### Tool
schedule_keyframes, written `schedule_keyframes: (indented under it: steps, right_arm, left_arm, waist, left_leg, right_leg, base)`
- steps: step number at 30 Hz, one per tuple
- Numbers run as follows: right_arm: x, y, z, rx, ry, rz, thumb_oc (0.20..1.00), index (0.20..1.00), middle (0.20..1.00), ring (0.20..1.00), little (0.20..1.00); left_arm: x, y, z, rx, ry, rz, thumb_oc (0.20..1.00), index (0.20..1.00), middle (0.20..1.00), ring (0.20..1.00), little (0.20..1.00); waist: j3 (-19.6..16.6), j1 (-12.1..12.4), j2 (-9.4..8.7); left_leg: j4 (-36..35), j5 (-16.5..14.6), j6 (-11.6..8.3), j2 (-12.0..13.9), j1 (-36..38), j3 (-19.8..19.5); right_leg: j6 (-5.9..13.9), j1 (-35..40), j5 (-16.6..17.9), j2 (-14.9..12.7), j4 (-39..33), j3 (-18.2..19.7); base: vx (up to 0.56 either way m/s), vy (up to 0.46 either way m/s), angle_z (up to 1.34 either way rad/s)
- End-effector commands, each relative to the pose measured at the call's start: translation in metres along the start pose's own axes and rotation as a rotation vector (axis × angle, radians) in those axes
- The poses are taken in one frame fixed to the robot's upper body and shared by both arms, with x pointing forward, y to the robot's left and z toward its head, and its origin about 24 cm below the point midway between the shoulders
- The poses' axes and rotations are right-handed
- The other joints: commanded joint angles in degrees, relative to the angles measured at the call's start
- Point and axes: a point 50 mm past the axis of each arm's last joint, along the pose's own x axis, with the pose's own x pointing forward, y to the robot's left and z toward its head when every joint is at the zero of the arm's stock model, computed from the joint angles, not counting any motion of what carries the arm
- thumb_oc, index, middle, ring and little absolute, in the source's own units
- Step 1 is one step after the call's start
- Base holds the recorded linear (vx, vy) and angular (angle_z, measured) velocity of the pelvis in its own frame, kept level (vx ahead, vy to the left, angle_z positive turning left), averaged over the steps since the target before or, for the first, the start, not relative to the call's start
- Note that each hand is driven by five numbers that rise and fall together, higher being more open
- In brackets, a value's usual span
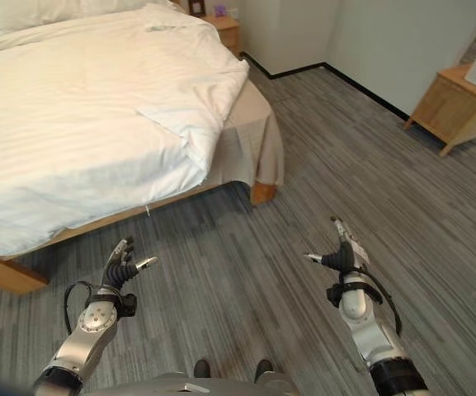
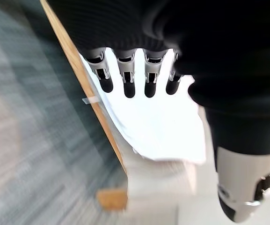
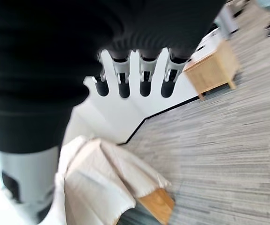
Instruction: Making the bed.
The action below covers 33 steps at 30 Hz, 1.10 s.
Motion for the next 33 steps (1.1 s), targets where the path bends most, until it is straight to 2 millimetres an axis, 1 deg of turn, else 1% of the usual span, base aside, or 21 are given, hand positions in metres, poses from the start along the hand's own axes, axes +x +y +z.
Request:
schedule_keyframes:
  steps: [1, 5, 9, 11, 12, 15, 18, 19, 20, 22, 23, 24, 25, 26, 27, 28, 29, 30, 31, 32, 33]
  right_arm:
    - [0.003, -0.006, 0.028, 0.080, -0.130, -0.032, 1.000, 1.000, 1.000, 1.000, 1.000]
    - [0.000, -0.003, 0.034, 0.105, -0.143, -0.025, 1.000, 1.000, 1.000, 1.000, 1.000]
    - [0.000, 0.000, 0.042, 0.127, -0.161, -0.012, 1.000, 1.000, 1.000, 1.000, 1.000]
    - [-0.001, 0.003, 0.043, 0.144, -0.160, 0.003, 1.000, 1.000, 1.000, 1.000, 1.000]
    - [-0.002, 0.006, 0.040, 0.156, -0.146, 0.016, 1.000, 1.000, 1.000, 1.000, 1.000]
    - [-0.005, 0.011, 0.034, 0.166, -0.110, 0.027, 1.000, 1.000, 1.000, 1.000, 1.000]
    - [-0.010, 0.019, 0.027, 0.172, -0.065, 0.042, 1.000, 1.000, 1.000, 1.000, 1.000]
    - [-0.015, 0.025, 0.021, 0.171, -0.043, 0.068, 1.000, 1.000, 1.000, 1.000, 1.000]
    - [-0.015, 0.025, 0.021, 0.171, -0.042, 0.068, 1.000, 1.000, 1.000, 1.000, 1.000]
    - [-0.016, 0.025, 0.019, 0.169, -0.045, 0.079, 1.000, 1.000, 1.000, 1.000, 1.000]
    - [-0.011, 0.021, 0.021, 0.151, -0.076, 0.087, 1.000, 1.000, 1.000, 1.000, 1.000]
    - [-0.011, 0.021, 0.022, 0.151, -0.077, 0.086, 1.000, 1.000, 1.000, 1.000, 1.000]
    - [-0.006, 0.013, 0.027, 0.133, -0.114, 0.076, 1.000, 1.000, 1.000, 1.000, 1.000]
    - [-0.005, 0.013, 0.027, 0.134, -0.115, 0.076, 1.000, 1.000, 1.000, 1.000, 1.000]
    - [-0.004, 0.010, 0.030, 0.128, -0.132, 0.078, 1.000, 1.000, 1.000, 1.000, 1.000]
    - [-0.003, 0.009, 0.029, 0.126, -0.133, 0.076, 1.000, 1.000, 1.000, 1.000, 1.000]
    - [-0.001, 0.009, 0.029, 0.113, -0.130, 0.084, 1.000, 1.000, 1.000, 1.000, 1.000]
    - [0.000, 0.009, 0.030, 0.113, -0.131, 0.083, 1.000, 1.000, 1.000, 1.000, 1.000]
    - [0.000, 0.009, 0.029, 0.103, -0.128, 0.090, 1.000, 1.000, 1.000, 1.000, 1.000]
    - [0.000, 0.009, 0.029, 0.103, -0.128, 0.090, 1.000, 1.000, 1.000, 1.000, 1.000]
    - [0.000, 0.010, 0.029, 0.088, -0.128, 0.095, 1.000, 1.000, 1.000, 1.000, 1.000]
  left_arm:
    - [0.005, 0.003, 0.026, 0.024, -0.133, -0.007, 1.000, 1.000, 1.000, 1.000, 1.000]
    - [0.006, 0.001, 0.026, 0.020, -0.126, -0.006, 1.000, 1.000, 1.000, 1.000, 1.000]
    - [0.008, 0.004, 0.028, 0.020, -0.126, 0.021, 1.000, 1.000, 1.000, 1.000, 1.000]
    - [0.008, 0.004, 0.029, 0.018, -0.129, 0.014, 1.000, 1.000, 1.000, 1.000, 1.000]
    - [0.009, 0.003, 0.030, 0.018, -0.129, 0.001, 1.000, 1.000, 1.000, 1.000, 1.000]
    - [0.009, -0.002, 0.026, 0.017, -0.108, -0.017, 1.000, 1.000, 1.000, 1.000, 1.000]
    - [0.010, -0.010, 0.021, 0.011, -0.085, -0.040, 1.000, 1.000, 1.000, 1.000, 1.000]
    - [0.008, -0.014, 0.019, 0.013, -0.082, -0.058, 1.000, 1.000, 1.000, 1.000, 1.000]
    - [0.007, -0.015, 0.019, 0.013, -0.081, -0.058, 1.000, 1.000, 1.000, 1.000, 1.000]
    - [0.004, -0.020, 0.015, -0.006, -0.072, -0.070, 1.000, 1.000, 1.000, 1.000, 1.000]
    - [0.002, -0.024, 0.015, -0.049, -0.070, -0.072, 1.000, 1.000, 1.000, 1.000, 1.000]
    - [0.002, -0.024, 0.016, -0.049, -0.070, -0.072, 1.000, 1.000, 1.000, 1.000, 1.000]
    - [0.004, -0.025, 0.019, -0.090, -0.078, -0.068, 1.000, 1.000, 1.000, 1.000, 1.000]
    - [0.004, -0.025, 0.019, -0.090, -0.079, -0.068, 1.000, 1.000, 1.000, 1.000, 1.000]
    - [0.004, -0.027, 0.021, -0.099, -0.083, -0.073, 1.000, 1.000, 1.000, 1.000, 1.000]
    - [0.004, -0.028, 0.020, -0.099, -0.080, -0.072, 1.000, 1.000, 1.000, 1.000, 1.000]
    - [0.005, -0.029, 0.021, -0.109, -0.077, -0.068, 1.000, 1.000, 1.000, 1.000, 1.000]
    - [0.005, -0.029, 0.021, -0.109, -0.078, -0.067, 1.000, 1.000, 1.000, 1.000, 1.000]
    - [0.005, -0.030, 0.020, -0.118, -0.075, -0.066, 1.000, 1.000, 1.000, 1.000, 1.000]
    - [0.005, -0.030, 0.020, -0.118, -0.075, -0.065, 1.000, 1.000, 1.000, 1.000, 1.000]
    - [0.001, -0.032, 0.017, -0.122, -0.062, -0.071, 1.000, 1.000, 1.000, 1.000, 1.000]
  waist:
    - [-0.37, 0.16, -2.01]
    - [1.20, -0.64, -1.83]
    - [3.60, -1.22, -1.40]
    - [4.16, -1.71, -1.65]
    - [4.46, -2.32, -1.79]
    - [4.77, -3.40, -1.54]
    - [5.00, -4.93, -1.21]
    - [4.20, -5.48, -0.87]
    - [4.23, -5.48, -0.78]
    - [3.94, -5.72, 0.70]
    - [4.67, -5.10, 1.79]
    - [4.59, -5.23, 1.62]
    - [6.11, -3.94, 1.32]
    - [6.02, -4.11, 1.15]
    - [6.56, -3.49, 0.33]
    - [7.05, -3.14, -0.35]
    - [7.79, -1.91, -0.86]
    - [7.71, -1.92, -1.03]
    - [7.81, -1.25, -0.92]
    - [7.75, -1.24, -0.98]
    - [7.33, -0.24, -0.57]
  left_leg:
    - [0.66, -4.27, -3.59, 3.43, 0.81, -0.32]
    - [0.66, -4.71, -2.74, 3.42, 0.91, -0.13]
    - [0.66, -5.60, -2.67, 3.99, 2.37, 1.92]
    - [0.66, -6.06, -3.11, 4.47, 3.12, 3.03]
    - [0.66, -6.37, -3.43, 4.57, 3.48, 3.16]
    - [0.66, -7.12, -4.02, 4.85, 4.29, 2.91]
    - [0.66, -8.55, -5.22, 5.47, 5.97, 1.84]
    - [0.66, -9.76, -5.44, 5.72, 7.45, 1.28]
    - [0.66, -9.83, -5.47, 5.82, 7.59, 1.30]
    - [2.14, -8.91, -5.84, 7.11, 9.05, 1.07]
    - [12.58, -4.60, -7.40, 9.01, 4.97, 0.55]
    - [12.68, -4.38, -7.45, 8.89, 4.61, 0.41]
    - [26.72, 2.79, -9.31, 10.15, -1.13, -2.24]
    - [26.79, 3.05, -9.31, 9.97, -1.52, -2.45]
    - [30.63, 4.76, -9.11, 9.95, -3.40, -2.59]
    - [34.24, 4.69, -9.00, 10.28, -5.22, -1.51]
    - [35.81, 2.07, -8.03, 9.39, -9.36, -0.42]
    - [35.72, 2.29, -7.90, 9.19, -9.56, -0.33]
    - [33.84, 0.94, -7.23, 7.99, -11.74, 0.28]
    - [33.75, 1.01, -7.21, 7.93, -11.76, 0.31]
    - [27.16, -0.99, -5.80, 6.44, -13.52, 2.36]
  right_leg:
    - [8.86, 0.08, -1.07, -8.43, -0.10, 3.85]
    - [8.98, -4.43, -1.87, -8.43, 7.58, 5.16]
    - [10.73, -10.72, -0.47, -9.61, 16.21, 2.95]
    - [10.25, -12.74, -0.25, -9.49, 15.10, 0.81]
    - [9.04, -14.20, 0.05, -7.94, 11.81, -0.58]
    - [8.48, -16.19, 1.43, -6.65, 7.96, -2.02]
    - [8.49, -18.48, 3.31, -6.35, 4.30, -2.16]
    - [7.49, -17.21, 3.76, -5.72, 2.51, -1.04]
    - [7.47, -16.98, 3.84, -5.59, 2.30, -1.09]
    - [6.48, -14.99, 3.14, -4.16, 1.33, -0.38]
    - [4.76, -11.52, 1.51, -2.87, 0.42, -0.40]
    - [4.66, -11.71, 1.70, -3.02, 0.36, -0.47]
    - [2.26, -8.74, -0.01, -2.26, -0.38, -0.78]
    - [2.20, -8.94, 0.19, -2.45, -0.46, -0.92]
    - [1.62, -7.93, -0.63, -2.85, -0.60, -0.86]
    - [1.25, -7.12, -1.31, -3.26, -0.60, -0.71]
    - [1.23, -5.15, -2.81, -3.64, -0.60, 0.32]
    - [1.26, -5.39, -2.65, -3.84, -0.60, 0.37]
    - [1.43, -4.61, -3.44, -3.91, -0.60, 0.99]
    - [1.44, -4.69, -3.43, -3.97, -0.60, 1.01]
    - [2.07, -3.06, -4.88, -3.90, -0.60, 1.78]
  base:
    - [0.02, 0.021, -0.07]
    - [-0.02, 0.042, -0.07]
    - [0.02, 0.003, -0.33]
    - [0.15, -0.100, -0.19]
    - [0.17, -0.098, -0.22]
    - [0.18, -0.081, -0.17]
    - [0.35, -0.229, 0.11]
    - [0.29, -0.211, 0.53]
    - [0.26, -0.186, 0.67]
    - [0.21, -0.152, 0.32]
    - [0.19, -0.189, -0.03]
    - [0.23, -0.351, -0.28]
    - [0.10, -0.211, -0.14]
    - [0.20, -0.280, -0.22]
    - [0.15, -0.157, -0.19]
    - [0.35, -0.218, -0.34]
    - [0.26, -0.139, -0.44]
    - [0.28, -0.071, -0.26]
    - [0.09, -0.005, -0.14]
    - [0.29, 0.013, -0.28]
    - [0.29, 0.039, -0.32]
